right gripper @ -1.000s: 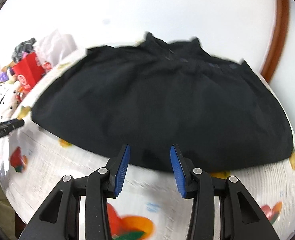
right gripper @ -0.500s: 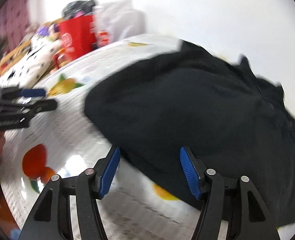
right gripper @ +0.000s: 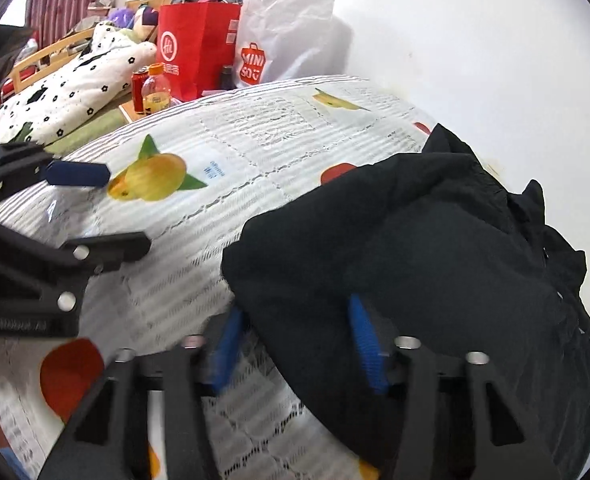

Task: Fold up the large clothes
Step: 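Grasp the folded jacket edge with the right tool and tuck it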

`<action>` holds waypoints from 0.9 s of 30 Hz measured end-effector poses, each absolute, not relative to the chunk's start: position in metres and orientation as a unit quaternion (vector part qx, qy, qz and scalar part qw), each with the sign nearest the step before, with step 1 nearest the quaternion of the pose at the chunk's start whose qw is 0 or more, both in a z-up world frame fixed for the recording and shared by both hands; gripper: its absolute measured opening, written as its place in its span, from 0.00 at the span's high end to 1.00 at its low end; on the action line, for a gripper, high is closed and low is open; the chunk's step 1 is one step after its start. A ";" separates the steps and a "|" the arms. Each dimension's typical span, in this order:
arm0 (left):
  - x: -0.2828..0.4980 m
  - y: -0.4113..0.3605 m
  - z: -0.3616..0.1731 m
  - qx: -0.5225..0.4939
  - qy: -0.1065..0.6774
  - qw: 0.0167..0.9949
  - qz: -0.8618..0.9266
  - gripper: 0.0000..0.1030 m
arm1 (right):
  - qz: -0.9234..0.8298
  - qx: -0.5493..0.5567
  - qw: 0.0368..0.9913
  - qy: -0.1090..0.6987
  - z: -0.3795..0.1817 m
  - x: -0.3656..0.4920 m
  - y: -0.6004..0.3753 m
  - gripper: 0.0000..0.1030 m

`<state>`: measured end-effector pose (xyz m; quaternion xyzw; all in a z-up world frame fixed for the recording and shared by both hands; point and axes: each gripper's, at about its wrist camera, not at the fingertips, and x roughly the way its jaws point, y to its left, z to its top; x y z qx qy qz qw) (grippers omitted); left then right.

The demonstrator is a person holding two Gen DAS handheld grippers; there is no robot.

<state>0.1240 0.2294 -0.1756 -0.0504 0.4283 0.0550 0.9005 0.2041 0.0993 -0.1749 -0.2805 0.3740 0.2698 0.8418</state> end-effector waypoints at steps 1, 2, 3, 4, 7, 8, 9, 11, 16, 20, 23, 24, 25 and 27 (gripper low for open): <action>0.124 0.229 -0.176 -0.050 0.428 0.900 0.055 0.31 | 0.264 -0.284 0.844 0.372 -0.175 0.205 0.101 0.80; 0.124 0.228 -0.176 -0.047 0.429 0.900 0.056 0.31 | 0.263 -0.281 0.844 0.373 -0.174 0.206 0.100 0.84; 0.124 0.228 -0.176 -0.044 0.430 0.900 0.058 0.30 | 0.265 -0.267 0.847 0.377 -0.169 0.209 0.098 0.85; 0.124 0.228 -0.176 -0.042 0.430 0.900 0.059 0.30 | 0.267 -0.255 0.851 0.375 -0.163 0.209 0.096 0.89; 0.124 0.226 -0.174 -0.039 0.430 0.899 0.073 0.30 | 0.268 -0.216 0.874 0.343 -0.135 0.207 0.083 0.90; 0.125 0.223 -0.173 -0.034 0.432 0.897 0.084 0.30 | 0.267 -0.199 0.884 0.329 -0.123 0.206 0.074 0.91; 0.125 0.222 -0.172 -0.034 0.434 0.896 0.086 0.32 | 0.264 -0.173 0.895 0.316 -0.108 0.207 0.059 0.91; 0.127 0.218 -0.167 -0.043 0.438 0.894 0.078 0.32 | 0.248 -0.136 0.912 0.298 -0.089 0.210 0.033 0.91; 0.129 0.188 -0.141 -0.030 0.405 0.913 0.048 0.32 | 0.157 -0.044 0.953 0.257 -0.058 0.218 -0.067 0.92; 0.134 0.155 -0.127 -0.034 0.378 0.925 0.003 0.32 | 0.076 0.003 0.959 0.271 -0.068 0.222 -0.137 0.92; 0.139 0.128 -0.123 -0.033 0.366 0.929 -0.033 0.32 | 0.027 0.036 0.954 0.295 -0.088 0.221 -0.179 0.92; 0.142 0.117 -0.124 -0.032 0.367 0.929 -0.047 0.32 | 0.021 0.042 0.952 0.303 -0.094 0.221 -0.188 0.92; 0.145 0.104 -0.125 -0.032 0.369 0.927 -0.065 0.32 | 0.014 0.051 0.946 0.319 -0.104 0.221 -0.201 0.92; 0.149 0.085 -0.128 -0.032 0.376 0.922 -0.085 0.32 | 0.006 0.065 0.936 0.346 -0.122 0.221 -0.216 0.89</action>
